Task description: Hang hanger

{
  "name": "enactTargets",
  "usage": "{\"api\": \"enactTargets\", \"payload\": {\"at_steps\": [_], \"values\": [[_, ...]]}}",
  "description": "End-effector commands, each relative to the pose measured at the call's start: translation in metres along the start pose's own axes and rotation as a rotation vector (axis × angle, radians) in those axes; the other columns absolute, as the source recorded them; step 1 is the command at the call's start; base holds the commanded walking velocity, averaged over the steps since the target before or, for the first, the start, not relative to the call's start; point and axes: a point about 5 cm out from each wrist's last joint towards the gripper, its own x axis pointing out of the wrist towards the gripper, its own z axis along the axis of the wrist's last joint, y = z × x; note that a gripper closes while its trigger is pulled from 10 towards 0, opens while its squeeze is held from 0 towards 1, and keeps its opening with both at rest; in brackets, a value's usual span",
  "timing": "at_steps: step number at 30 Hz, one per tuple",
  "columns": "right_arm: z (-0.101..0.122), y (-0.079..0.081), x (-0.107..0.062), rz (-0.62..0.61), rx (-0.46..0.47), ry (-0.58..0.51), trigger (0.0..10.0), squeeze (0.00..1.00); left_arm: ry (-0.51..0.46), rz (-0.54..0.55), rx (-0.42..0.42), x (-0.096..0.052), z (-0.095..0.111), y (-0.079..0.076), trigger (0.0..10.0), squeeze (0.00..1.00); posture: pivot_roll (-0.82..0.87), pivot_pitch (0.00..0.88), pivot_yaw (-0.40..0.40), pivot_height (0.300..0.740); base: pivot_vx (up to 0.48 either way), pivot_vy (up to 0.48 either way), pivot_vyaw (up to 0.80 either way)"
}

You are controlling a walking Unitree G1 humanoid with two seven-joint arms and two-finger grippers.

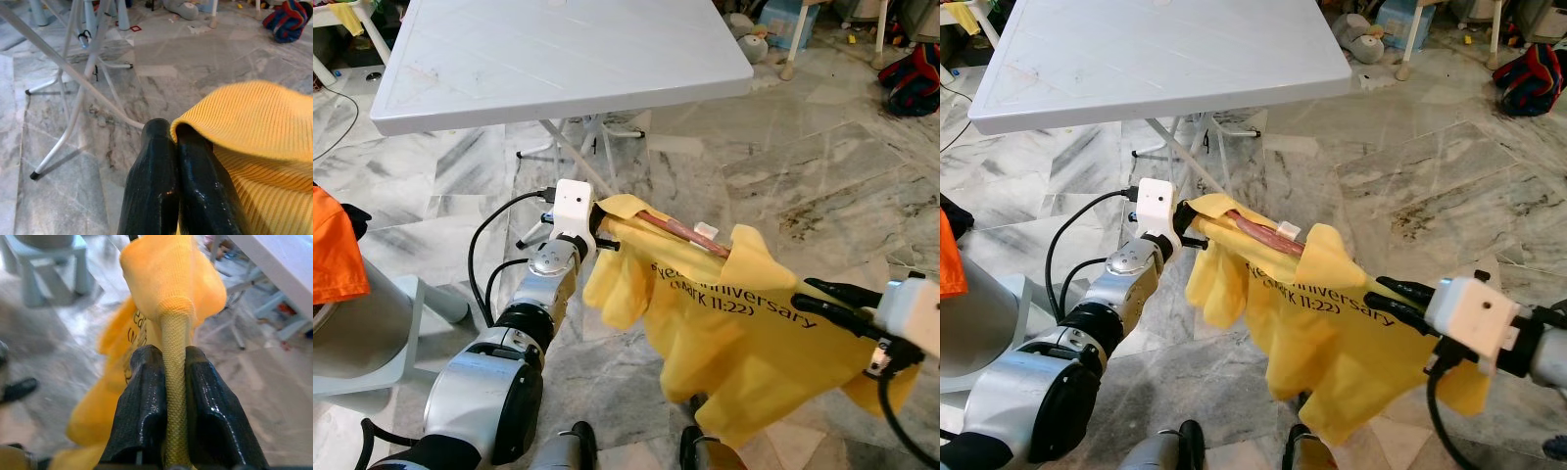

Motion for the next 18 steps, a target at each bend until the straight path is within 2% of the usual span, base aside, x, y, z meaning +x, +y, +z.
{"api": "enactTargets", "payload": {"at_steps": [1,5,6,7,8,11,13,14,18], "values": [[0.007,-0.021,-0.031,-0.092,-0.013,0.032,10.0,0.00,0.075,0.298,-0.062,-0.020,-0.016,0.072,0.0,0.00,-0.13,0.235,0.050,0.740,0.000,0.000,0.00],[0.016,-0.028,-0.032,-0.117,-0.007,-0.018,10.0,0.00,0.085,0.267,-0.059,-0.019,-0.018,0.066,0.0,0.00,-0.13,0.232,0.046,0.740,0.000,0.000,0.00],[0.015,-0.029,-0.026,-0.119,-0.012,-0.020,10.0,0.00,0.064,0.232,-0.053,-0.017,-0.016,0.059,10.0,0.03,-0.13,0.230,0.044,0.740,0.000,0.000,0.00],[0.013,-0.028,-0.023,-0.114,-0.018,-0.012,10.0,0.00,0.049,0.218,-0.056,-0.016,-0.014,0.056,10.0,0.03,-0.12,0.230,0.044,0.740,0.000,0.000,0.00],[0.011,-0.024,-0.018,-0.102,-0.011,-0.009,10.0,0.00,0.025,0.188,-0.058,-0.014,-0.012,0.051,10.0,1.00,-0.12,0.228,0.043,0.740,0.000,0.000,0.00],[0.007,-0.017,-0.006,-0.088,0.000,-0.002,10.0,0.00,-0.023,0.117,-0.051,-0.012,-0.008,0.040,10.0,1.00,-0.12,0.228,0.042,0.740,0.000,0.000,0.00],[0.002,-0.012,0.006,-0.106,-0.015,0.005,10.0,0.00,-0.082,0.040,-0.014,-0.012,-0.004,0.029,10.0,1.00,-0.11,0.228,0.042,0.740,0.000,0.000,0.00],[0.000,-0.010,0.018,-0.130,-0.012,-0.006,10.0,0.00,-0.125,-0.003,0.033,-0.013,-0.002,0.023,10.0,1.00,-0.11,0.228,0.042,0.740,0.000,0.000,0.00],[0.002,-0.009,0.025,-0.148,-0.005,-0.026,10.0,0.00,-0.158,-0.020,0.098,-0.015,-0.001,0.020,10.0,1.00,-0.10,0.230,0.043,0.740,0.000,0.000,0.00]]}}
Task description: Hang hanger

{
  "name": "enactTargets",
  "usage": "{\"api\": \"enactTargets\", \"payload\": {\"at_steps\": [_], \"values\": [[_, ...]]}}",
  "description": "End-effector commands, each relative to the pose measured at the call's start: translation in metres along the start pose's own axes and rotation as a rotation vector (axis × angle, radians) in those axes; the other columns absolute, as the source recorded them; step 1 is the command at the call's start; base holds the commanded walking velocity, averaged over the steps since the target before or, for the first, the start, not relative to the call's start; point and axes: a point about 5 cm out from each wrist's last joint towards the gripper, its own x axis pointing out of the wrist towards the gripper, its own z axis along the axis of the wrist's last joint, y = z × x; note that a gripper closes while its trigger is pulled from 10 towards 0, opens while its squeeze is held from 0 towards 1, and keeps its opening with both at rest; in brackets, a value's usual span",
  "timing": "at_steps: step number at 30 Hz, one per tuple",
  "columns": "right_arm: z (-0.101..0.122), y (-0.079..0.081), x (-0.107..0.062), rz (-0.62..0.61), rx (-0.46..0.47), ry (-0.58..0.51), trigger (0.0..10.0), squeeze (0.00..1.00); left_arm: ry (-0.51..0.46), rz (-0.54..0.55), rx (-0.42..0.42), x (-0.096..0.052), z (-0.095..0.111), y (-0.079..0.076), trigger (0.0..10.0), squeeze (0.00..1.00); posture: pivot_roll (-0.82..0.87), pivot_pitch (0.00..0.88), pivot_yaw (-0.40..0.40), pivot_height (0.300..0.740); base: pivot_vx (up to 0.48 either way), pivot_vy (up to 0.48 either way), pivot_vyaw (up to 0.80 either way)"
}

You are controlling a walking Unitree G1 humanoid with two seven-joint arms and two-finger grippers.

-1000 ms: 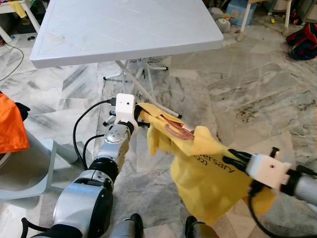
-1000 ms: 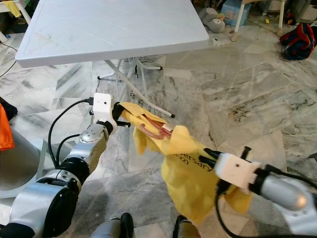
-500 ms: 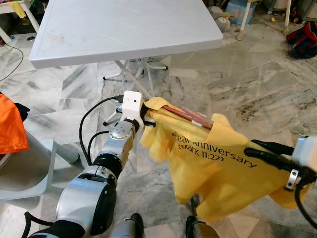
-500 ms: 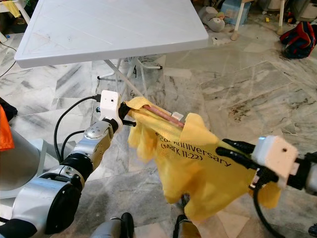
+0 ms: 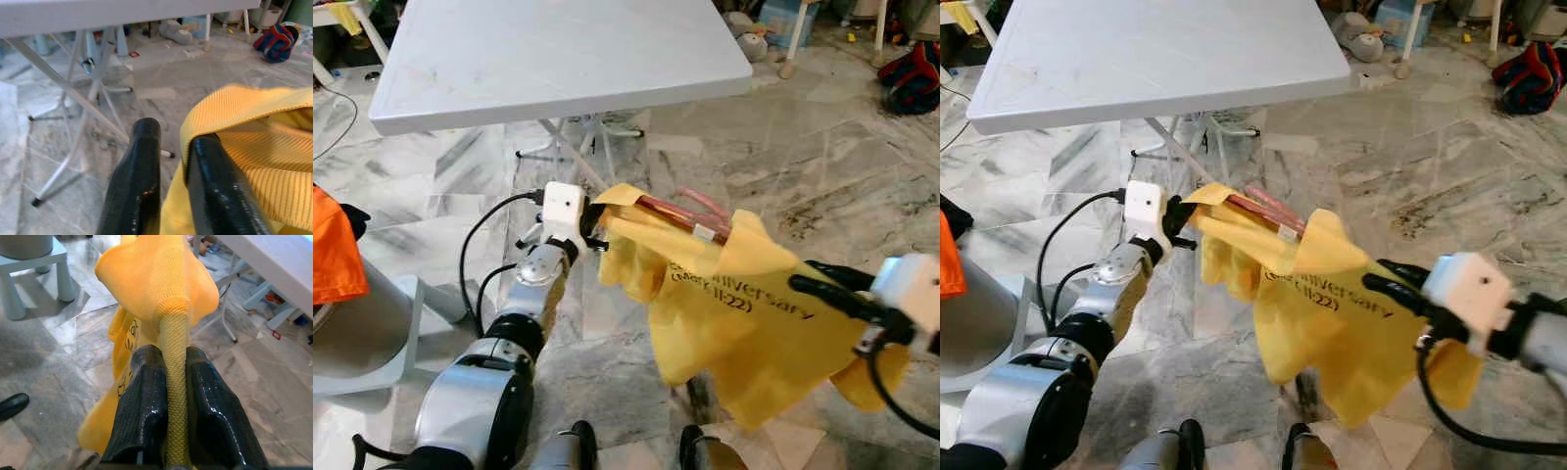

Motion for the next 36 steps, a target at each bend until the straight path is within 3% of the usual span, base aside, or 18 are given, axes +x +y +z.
{"api": "enactTargets", "payload": {"at_steps": [1,6,12,21,27,36], "values": [[0.009,-0.005,0.004,-0.052,-0.025,-0.036,10.0,0.00,-0.049,0.001,0.076,-0.005,0.002,0.005,10.0,1.00,-0.10,0.230,0.042,0.740,0.000,0.000,0.00],[0.013,0.000,0.012,-0.040,-0.018,-0.067,10.0,0.00,-0.097,-0.039,0.136,-0.009,0.004,0.001,10.0,1.00,-0.09,0.234,0.041,0.740,0.000,0.000,0.00],[0.016,0.007,0.021,-0.026,-0.006,-0.092,10.0,0.00,-0.221,-0.186,0.236,-0.022,0.005,-0.014,10.0,1.00,-0.08,0.241,0.033,0.740,0.000,0.000,0.00],[0.019,0.013,0.031,-0.037,0.004,-0.116,10.0,0.00,-0.275,-0.220,0.244,-0.030,0.004,-0.021,10.0,1.00,-0.09,0.242,0.031,0.740,0.000,0.000,0.00],[0.022,0.018,0.021,0.042,0.024,-0.103,10.0,0.00,-0.314,-0.079,0.384,-0.026,0.021,0.006,10.0,1.00,-0.10,0.241,0.029,0.740,0.000,0.000,0.00],[0.024,0.015,0.013,0.064,0.033,-0.091,10.0,0.00,-0.225,-0.118,0.432,-0.023,0.016,0.016,10.0,1.00,-0.10,0.240,0.031,0.740,0.000,0.000,0.00]]}}
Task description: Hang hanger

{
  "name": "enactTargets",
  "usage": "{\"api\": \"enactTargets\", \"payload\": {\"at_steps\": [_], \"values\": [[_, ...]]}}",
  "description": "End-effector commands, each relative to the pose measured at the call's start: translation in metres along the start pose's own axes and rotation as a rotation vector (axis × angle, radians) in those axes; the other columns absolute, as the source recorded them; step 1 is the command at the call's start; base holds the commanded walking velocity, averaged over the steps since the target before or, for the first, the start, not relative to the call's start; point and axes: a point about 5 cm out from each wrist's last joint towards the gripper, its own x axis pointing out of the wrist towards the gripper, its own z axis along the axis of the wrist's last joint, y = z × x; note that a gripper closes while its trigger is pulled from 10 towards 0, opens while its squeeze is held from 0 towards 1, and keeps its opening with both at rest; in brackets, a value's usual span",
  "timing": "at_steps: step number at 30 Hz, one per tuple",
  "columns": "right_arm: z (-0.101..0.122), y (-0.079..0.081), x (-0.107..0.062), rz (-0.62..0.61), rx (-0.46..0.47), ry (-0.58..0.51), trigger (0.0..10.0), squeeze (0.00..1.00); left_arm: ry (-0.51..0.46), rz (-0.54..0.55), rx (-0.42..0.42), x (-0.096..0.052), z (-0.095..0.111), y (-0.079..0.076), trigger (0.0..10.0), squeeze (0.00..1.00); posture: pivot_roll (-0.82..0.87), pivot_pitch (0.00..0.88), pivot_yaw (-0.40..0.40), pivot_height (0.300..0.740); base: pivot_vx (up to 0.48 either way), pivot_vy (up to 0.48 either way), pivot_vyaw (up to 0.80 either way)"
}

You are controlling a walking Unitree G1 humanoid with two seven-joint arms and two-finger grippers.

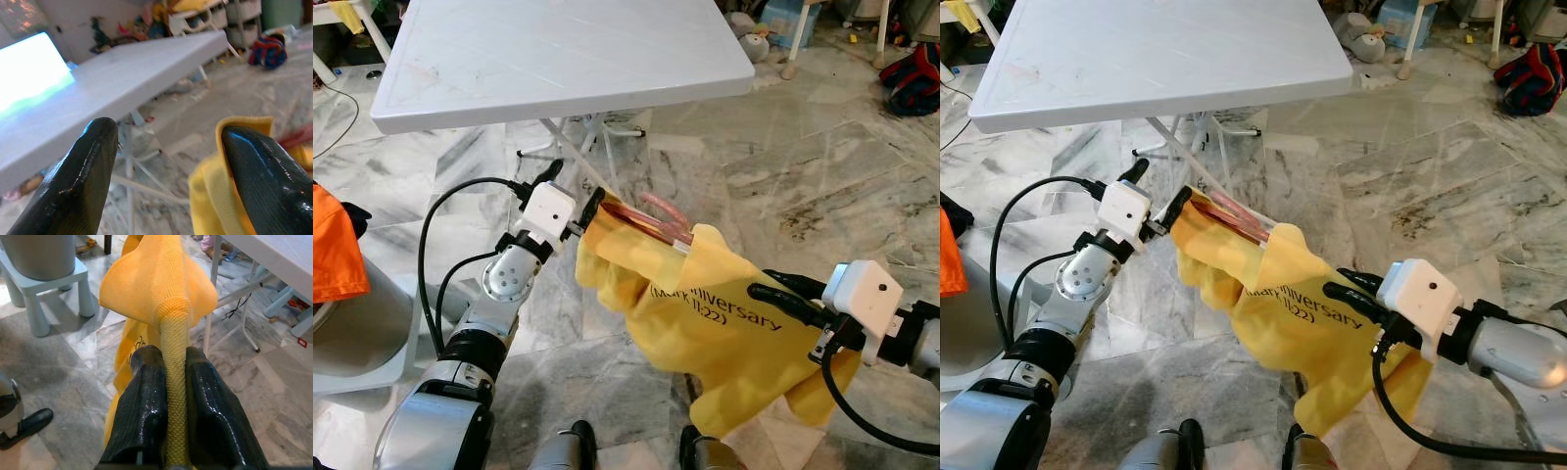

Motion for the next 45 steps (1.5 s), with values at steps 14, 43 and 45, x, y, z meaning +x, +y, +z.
{"api": "enactTargets", "payload": {"at_steps": [14,43,45], "values": [[0.025,-0.016,-0.006,-0.029,-0.011,-0.096,10.0,0.00,0.022,-0.070,-0.071,0.004,-0.003,-0.009,10.0,0.00,-0.10,0.240,0.020,0.740,0.000,0.000,0.00],[0.024,-0.018,-0.029,0.008,0.091,-0.101,10.0,0.00,0.137,-0.006,-0.311,0.013,-0.012,0.004,0.0,0.00,-0.13,0.234,0.034,0.740,0.000,0.000,0.00],[0.025,-0.024,-0.036,0.000,0.092,-0.095,10.0,0.00,0.155,0.011,-0.327,0.011,-0.015,0.007,0.0,0.00,-0.13,0.237,0.032,0.740,0.000,0.000,0.00]]}}
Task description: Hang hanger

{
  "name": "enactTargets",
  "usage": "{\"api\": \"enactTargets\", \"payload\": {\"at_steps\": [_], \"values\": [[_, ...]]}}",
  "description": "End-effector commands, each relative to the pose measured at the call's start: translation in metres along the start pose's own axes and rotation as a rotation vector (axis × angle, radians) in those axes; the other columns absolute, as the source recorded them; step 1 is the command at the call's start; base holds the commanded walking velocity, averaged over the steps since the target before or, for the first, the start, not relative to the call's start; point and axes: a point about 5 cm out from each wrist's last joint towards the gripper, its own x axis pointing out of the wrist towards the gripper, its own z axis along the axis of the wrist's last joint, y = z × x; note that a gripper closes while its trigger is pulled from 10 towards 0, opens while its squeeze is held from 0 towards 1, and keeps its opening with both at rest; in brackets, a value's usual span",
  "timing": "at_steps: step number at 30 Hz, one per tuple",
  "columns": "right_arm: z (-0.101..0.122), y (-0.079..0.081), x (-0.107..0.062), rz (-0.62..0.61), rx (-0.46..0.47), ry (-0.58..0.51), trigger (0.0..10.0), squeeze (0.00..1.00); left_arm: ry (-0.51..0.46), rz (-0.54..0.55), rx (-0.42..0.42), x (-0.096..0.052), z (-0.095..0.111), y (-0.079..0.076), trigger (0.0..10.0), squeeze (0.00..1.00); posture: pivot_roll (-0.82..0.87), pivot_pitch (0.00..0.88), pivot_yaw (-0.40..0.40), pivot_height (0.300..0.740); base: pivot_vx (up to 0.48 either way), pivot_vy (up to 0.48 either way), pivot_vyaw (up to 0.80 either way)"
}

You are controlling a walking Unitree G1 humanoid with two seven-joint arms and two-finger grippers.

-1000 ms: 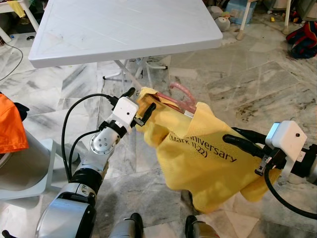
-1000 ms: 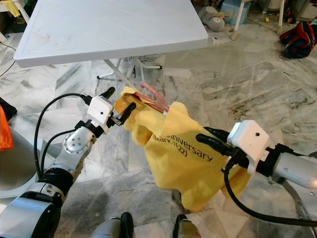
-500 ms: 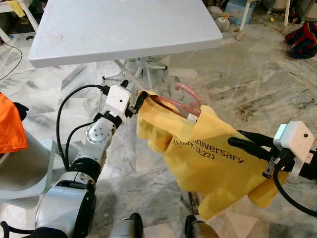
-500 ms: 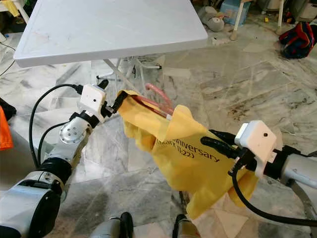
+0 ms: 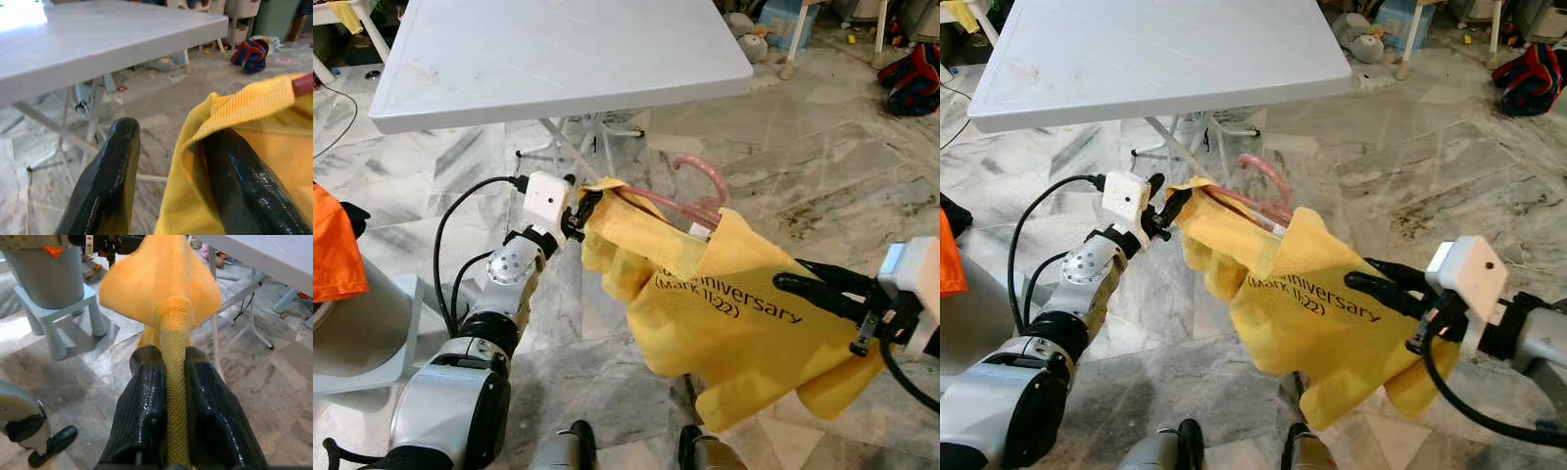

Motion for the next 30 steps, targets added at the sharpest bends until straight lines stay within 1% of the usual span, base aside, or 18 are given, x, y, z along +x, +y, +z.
{"api": "enactTargets", "payload": {"at_steps": [1,2,3,5,6,8,9,13,15,17,18,21,22,23,25,26,28,30], "values": [[0.015,-0.006,-0.012,-0.010,-0.047,-0.038,10.0,0.00,0.030,0.029,-0.029,-0.002,-0.003,0.007,0.0,0.00,-0.13,0.237,0.032,0.740,0.000,0.000,0.00],[0.016,-0.007,-0.014,-0.009,-0.045,-0.034,10.0,0.00,0.033,0.037,-0.035,-0.003,-0.004,0.009,0.0,0.00,-0.13,0.236,0.031,0.740,0.000,0.000,0.00],[0.016,-0.010,-0.021,-0.006,-0.041,-0.018,10.0,0.00,0.045,0.061,-0.046,-0.004,-0.005,0.014,0.0,0.00,-0.13,0.236,0.031,0.740,0.000,0.000,0.00],[0.015,-0.011,-0.026,-0.001,-0.035,-0.002,10.0,0.00,0.053,0.078,-0.056,-0.005,-0.005,0.017,0.0,0.00,-0.13,0.235,0.029,0.740,0.000,0.000,0.00],[0.010,-0.013,-0.032,0.000,-0.047,0.049,10.0,0.00,0.059,0.104,-0.068,-0.006,-0.006,0.021,0.0,0.00,-0.13,0.236,0.028,0.740,0.000,0.000,0.00],[0.005,-0.016,-0.038,-0.003,-0.058,0.095,10.0,0.00,0.062,0.122,-0.089,-0.007,-0.006,0.024,0.0,0.00,-0.13,0.236,0.028,0.740,0.000,0.000,0.00],[0.004,-0.016,-0.040,0.006,-0.055,0.107,10.0,0.00,0.070,0.141,-0.112,-0.008,-0.008,0.026,0.0,0.00,-0.13,0.236,0.028,0.740,0.000,0.000,0.00],[0.006,-0.014,-0.048,0.044,-0.041,0.126,10.0,0.00,0.094,0.177,-0.151,-0.011,-0.012,0.030,0.0,0.00,-0.13,0.236,0.029,0.740,0.000,0.000,0.00],[0.009,-0.013,-0.051,0.071,-0.022,0.113,10.0,0.00,0.107,0.183,-0.166,-0.011,-0.014,0.030,0.0,0.00,-0.13,0.236,0.029,0.740,0.000,0.000,0.00],[0.012,-0.015,-0.055,0.066,-0.018,0.100,10.0,0.00,0.115,0.184,-0.172,-0.012,-0.015,0.030,0.0,0.00,-0.13,0.236,0.030,0.740,0.000,0.000,0.00],[0.017,-0.019,-0.059,0.048,-0.007,0.066,10.0,0.00,0.133,0.177,-0.173,-0.012,-0.018,0.028,0.0,0.00,-0.13,0.235,0.030,0.740,0.000,0.000,0.00],[0.025,-0.026,-0.064,0.023,0.001,0.011,10.0,0.00,0.161,0.182,-0.184,-0.014,-0.023,0.026,0.0,0.00,-0.13,0.235,0.030,0.740,0.000,0.000,0.00],[0.030,-0.028,-0.067,0.017,0.013,-0.038,10.0,0.00,0.178,0.177,-0.184,-0.015,-0.026,0.025,0.0,0.00,-0.13,0.234,0.030,0.740,0.000,0.000,0.00],[0.030,-0.028,-0.067,0.017,0.013,-0.038,10.0,0.00,0.178,0.177,-0.184,-0.015,-0.026,0.025,0.0,0.00,-0.13,0.234,0.030,0.740,0.000,0.000,0.00],[0.036,-0.031,-0.070,0.008,0.024,-0.087,10.0,0.00,0.196,0.177,-0.199,-0.017,-0.029,0.024,0.0,0.00,-0.13,0.233,0.030,0.740,0.000,0.000,0.00],[0.036,-0.031,-0.070,0.008,0.024,-0.087,10.0,0.00,0.196,0.177,-0.199,-0.017,-0.029,0.024,0.0,0.00,-0.13,0.233,0.030,0.740,0.000,0.000,0.00],[0.043,-0.034,-0.074,-0.004,0.052,-0.163,10.0,0.00,0.216,0.170,-0.225,-0.018,-0.034,0.021,0.0,0.00,-0.13,0.233,0.031,0.740,0.000,0.000,0.00],[0.045,-0.035,-0.075,-0.010,0.058,-0.183,10.0,0.00,0.218,0.161,-0.235,-0.018,-0.035,0.019,0.0,0.00,-0.13,0.233,0.032,0.740,0.000,0.000,0.00]]}}
